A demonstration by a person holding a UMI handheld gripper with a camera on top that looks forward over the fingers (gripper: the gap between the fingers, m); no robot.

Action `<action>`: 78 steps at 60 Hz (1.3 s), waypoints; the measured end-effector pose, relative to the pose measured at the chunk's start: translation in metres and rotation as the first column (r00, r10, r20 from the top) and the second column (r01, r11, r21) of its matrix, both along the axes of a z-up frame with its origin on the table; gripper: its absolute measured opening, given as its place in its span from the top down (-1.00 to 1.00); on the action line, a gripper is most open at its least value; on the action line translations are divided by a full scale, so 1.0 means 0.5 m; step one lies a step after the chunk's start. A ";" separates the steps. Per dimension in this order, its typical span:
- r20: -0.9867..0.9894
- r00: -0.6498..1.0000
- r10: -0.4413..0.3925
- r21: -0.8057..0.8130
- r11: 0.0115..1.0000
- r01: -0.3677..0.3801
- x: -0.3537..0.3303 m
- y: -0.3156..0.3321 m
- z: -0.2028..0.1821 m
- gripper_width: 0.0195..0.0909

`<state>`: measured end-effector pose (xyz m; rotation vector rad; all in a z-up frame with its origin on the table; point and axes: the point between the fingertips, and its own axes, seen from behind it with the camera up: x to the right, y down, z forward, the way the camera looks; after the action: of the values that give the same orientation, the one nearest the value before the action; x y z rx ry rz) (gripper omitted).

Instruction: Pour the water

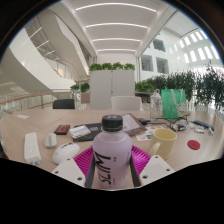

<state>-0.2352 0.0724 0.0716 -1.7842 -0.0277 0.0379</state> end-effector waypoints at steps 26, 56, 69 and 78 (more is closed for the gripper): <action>-0.268 0.961 0.071 -0.087 0.991 -0.097 -0.037 0.072 0.027 0.41; -0.792 -0.552 -0.261 -0.190 0.965 -0.183 0.127 0.204 0.191 0.42; -0.658 -0.712 -0.244 -0.170 0.970 -0.175 0.158 0.190 0.222 0.42; -0.651 -0.720 -0.241 -0.159 0.970 -0.181 0.160 0.200 0.221 0.42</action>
<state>-0.1551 0.1726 0.1822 -0.9617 1.7608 2.0202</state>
